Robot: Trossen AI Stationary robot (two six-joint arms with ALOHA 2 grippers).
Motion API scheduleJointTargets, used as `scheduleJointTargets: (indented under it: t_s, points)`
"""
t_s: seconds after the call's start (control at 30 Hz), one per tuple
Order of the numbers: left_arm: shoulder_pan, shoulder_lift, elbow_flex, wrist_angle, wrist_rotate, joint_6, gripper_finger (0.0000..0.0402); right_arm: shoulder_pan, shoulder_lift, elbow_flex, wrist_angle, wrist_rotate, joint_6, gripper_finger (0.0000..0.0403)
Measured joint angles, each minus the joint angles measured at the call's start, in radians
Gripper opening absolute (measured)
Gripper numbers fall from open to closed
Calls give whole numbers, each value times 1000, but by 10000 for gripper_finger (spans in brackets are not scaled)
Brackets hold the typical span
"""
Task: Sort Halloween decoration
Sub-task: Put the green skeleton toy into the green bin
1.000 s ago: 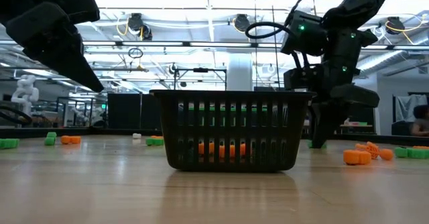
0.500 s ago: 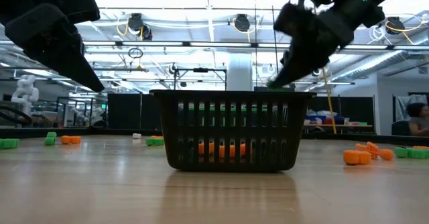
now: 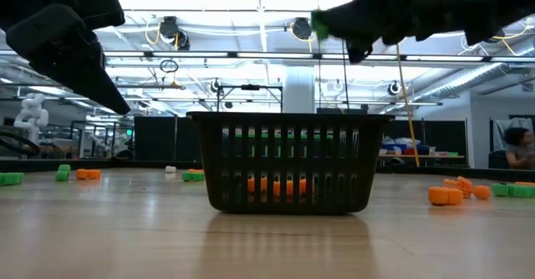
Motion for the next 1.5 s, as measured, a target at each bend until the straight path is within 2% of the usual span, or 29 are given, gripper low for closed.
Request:
scheduleJointTargets:
  t_s: [0.2, 0.57, 0.83, 1.13, 1.3, 1.5]
  points:
    - [0, 0, 0, 18, 0, 0, 93, 40, 0, -58, 166, 3, -49, 5]
    - [0, 0, 0, 31, -4, -1, 93, 93, 36, -67, 212, 25, -120, 5]
    - [0, 0, 0, 56, -4, -1, 93, 94, 115, -67, 287, 21, -119, 5]
    - [0, 0, 0, 58, -4, -1, 93, 94, 117, -67, 292, 25, -143, 14]
    - [0, 0, 0, 58, -4, -1, 93, 91, 117, -67, 291, 151, -135, 15]
    - [0, 0, 0, 58, -31, 0, 93, 55, 119, -41, 259, 173, -85, 15]
